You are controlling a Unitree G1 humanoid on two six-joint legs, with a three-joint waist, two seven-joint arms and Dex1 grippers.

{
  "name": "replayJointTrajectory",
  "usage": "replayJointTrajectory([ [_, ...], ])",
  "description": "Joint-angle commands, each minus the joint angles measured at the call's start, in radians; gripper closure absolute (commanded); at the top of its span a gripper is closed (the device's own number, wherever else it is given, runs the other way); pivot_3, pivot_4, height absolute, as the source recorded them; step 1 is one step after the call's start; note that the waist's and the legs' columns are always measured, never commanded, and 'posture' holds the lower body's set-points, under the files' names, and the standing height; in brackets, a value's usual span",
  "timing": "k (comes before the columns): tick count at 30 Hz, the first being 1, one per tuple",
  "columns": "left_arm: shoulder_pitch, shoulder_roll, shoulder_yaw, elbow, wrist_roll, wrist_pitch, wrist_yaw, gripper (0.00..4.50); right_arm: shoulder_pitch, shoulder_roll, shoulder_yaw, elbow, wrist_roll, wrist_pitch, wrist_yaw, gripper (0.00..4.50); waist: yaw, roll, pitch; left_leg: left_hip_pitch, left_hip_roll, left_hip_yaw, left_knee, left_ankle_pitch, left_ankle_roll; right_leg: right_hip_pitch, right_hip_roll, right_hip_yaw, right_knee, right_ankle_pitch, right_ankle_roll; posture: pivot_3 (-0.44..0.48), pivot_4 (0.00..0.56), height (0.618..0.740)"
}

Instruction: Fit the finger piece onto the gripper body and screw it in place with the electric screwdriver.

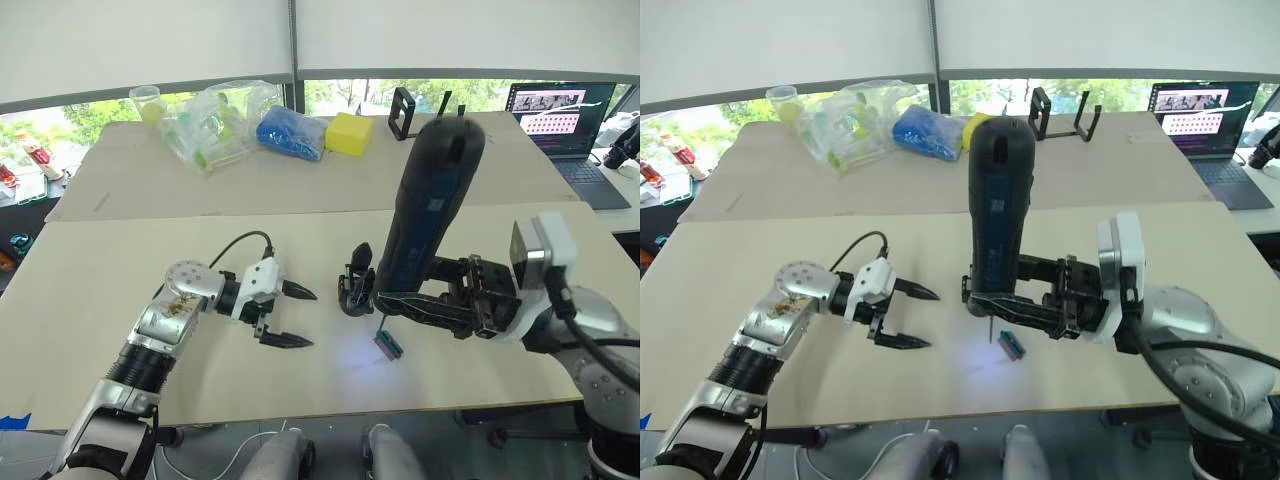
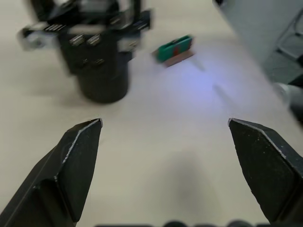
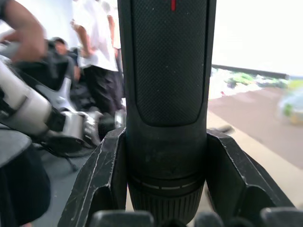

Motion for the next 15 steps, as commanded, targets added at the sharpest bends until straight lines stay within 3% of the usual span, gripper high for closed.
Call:
replayJointTrajectory([
  [1,0.024,-0.021,-0.016,-0.085,-0.022,0.023,0.035,0.0,0.072,0.041,-0.026,-0.044,-0.097,-0.125,-0.02,2.59,0.002,0.0,0.0,0.002,0.001,0.0,-0.001,0.0,0.0,0.001,0.0,0.0,0.0,0.0,0.0,0.0,0.15,0.74],
  [15,0.032,-0.041,-0.04,-0.083,-0.017,-0.007,0.06,0.0,0.146,0.115,0.027,-0.041,-0.239,-0.219,-0.089,2.59,0.0,0.0,0.0,0.002,0.0,0.0,-0.002,0.0,-0.001,0.001,0.004,0.0,0.0,0.0,0.0,0.0,0.15,0.74],
])
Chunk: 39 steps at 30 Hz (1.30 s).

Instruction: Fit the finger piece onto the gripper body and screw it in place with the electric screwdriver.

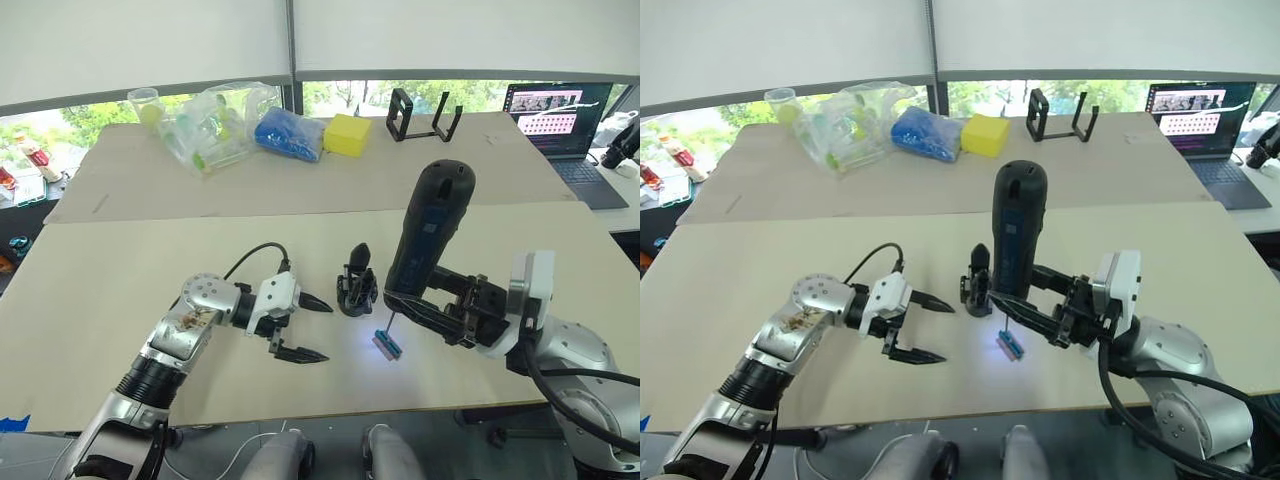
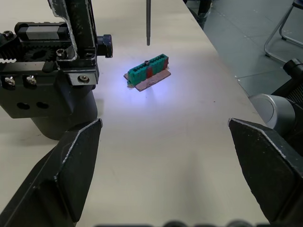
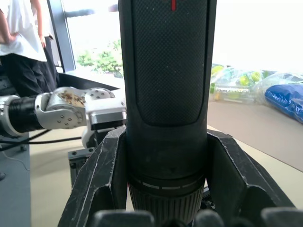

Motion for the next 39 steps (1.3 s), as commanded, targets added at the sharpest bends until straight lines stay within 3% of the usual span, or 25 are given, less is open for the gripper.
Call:
replayJointTrajectory([
  [1,-0.007,-0.008,0.001,-0.019,-0.017,-0.022,0.006,0.0,-0.007,0.013,0.001,-0.031,-0.008,-0.05,-0.014,2.59,0.0,0.0,0.0,0.0,0.0,0.0,0.0,0.0,0.0,0.0,0.0,0.0,0.0,0.0,0.0,0.0,0.15,0.74],
  [39,-0.033,-0.011,0.002,0.011,-0.014,-0.041,0.005,0.0,0.022,0.017,0.007,-0.008,-0.044,-0.087,0.008,2.59,0.0,0.0,0.0,0.0,0.0,0.0,0.0,0.0,0.0,0.0,0.001,0.0,0.0,0.0,0.0,0.0,0.15,0.74],
])
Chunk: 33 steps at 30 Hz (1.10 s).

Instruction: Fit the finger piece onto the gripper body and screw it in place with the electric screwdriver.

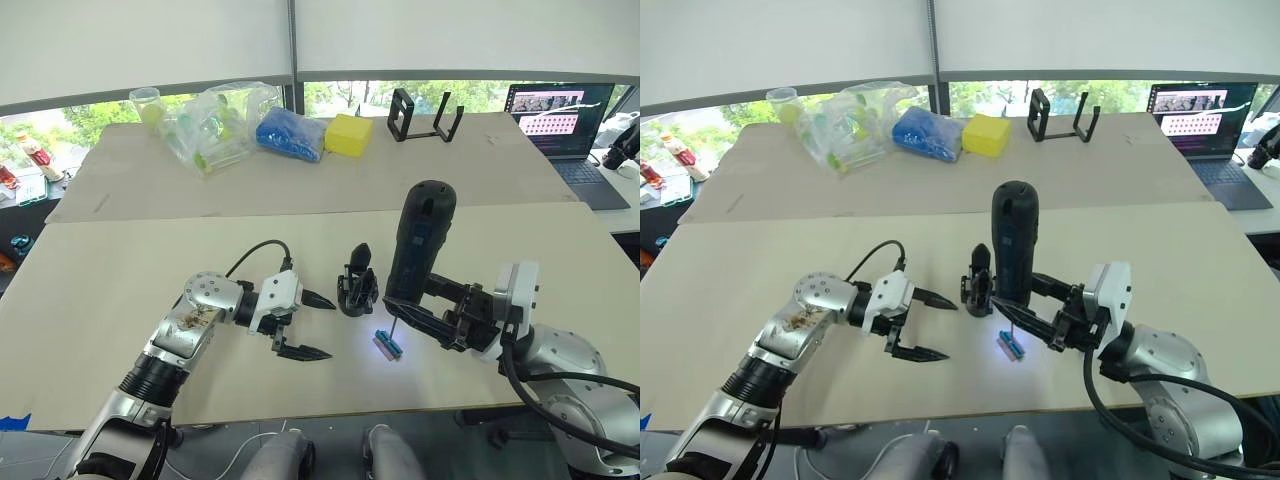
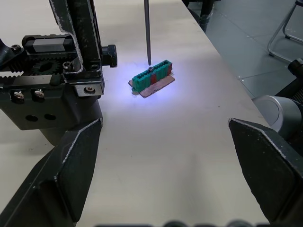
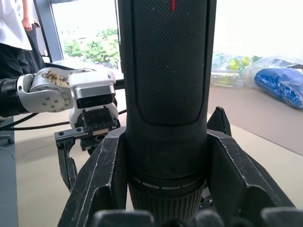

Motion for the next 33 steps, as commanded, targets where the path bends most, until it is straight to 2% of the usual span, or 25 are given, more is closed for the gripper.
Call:
replayJointTrajectory([
  [1,-0.019,-0.002,0.005,0.001,-0.014,-0.017,-0.002,0.0,-0.019,0.003,-0.012,-0.044,0.031,-0.033,-0.003,2.59,0.0,0.0,0.0,0.0,0.0,0.0,0.0,0.0,0.0,0.0,0.0,0.0,0.0,0.0,0.0,0.0,0.15,0.74],
  [33,-0.023,0.0,0.008,0.006,-0.013,-0.025,0.001,0.0,-0.008,-0.013,-0.008,-0.028,0.024,-0.02,-0.011,2.59,0.0,0.0,0.0,0.0,0.0,0.0,0.0,0.0,0.0,0.0,0.0,0.0,0.0,0.0,0.0,0.0,0.15,0.74],
])
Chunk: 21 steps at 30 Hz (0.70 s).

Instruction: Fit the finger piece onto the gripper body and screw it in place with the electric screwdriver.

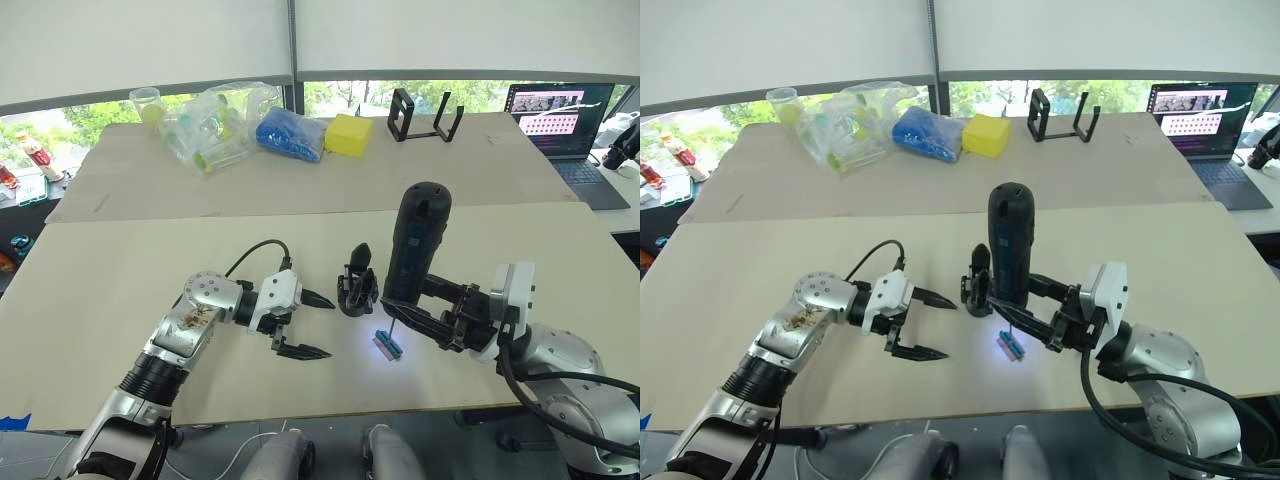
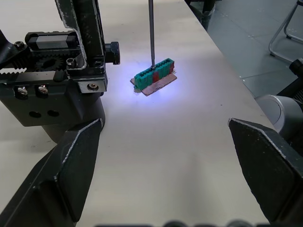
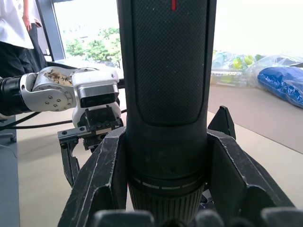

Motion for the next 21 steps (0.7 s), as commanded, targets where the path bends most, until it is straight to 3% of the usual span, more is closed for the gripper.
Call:
replayJointTrajectory([
  [1,-0.022,0.0,0.008,-0.007,-0.013,-0.015,-0.001,0.0,-0.006,-0.006,-0.021,-0.029,0.025,-0.02,-0.002,2.59,0.0,0.0,0.0,0.0,0.0,0.0,0.0,0.0,0.0,0.0,0.0,0.0,0.0,0.0,0.0,0.0,0.15,0.74],
  [21,-0.025,-0.001,0.008,0.0,-0.012,-0.019,0.001,0.0,0.01,-0.006,-0.012,-0.026,0.019,-0.023,-0.002,2.59,0.0,0.0,0.0,0.0,0.0,0.0,0.0,0.0,0.0,0.0,0.0,0.0,0.0,0.0,0.0,0.0,0.15,0.74],
])
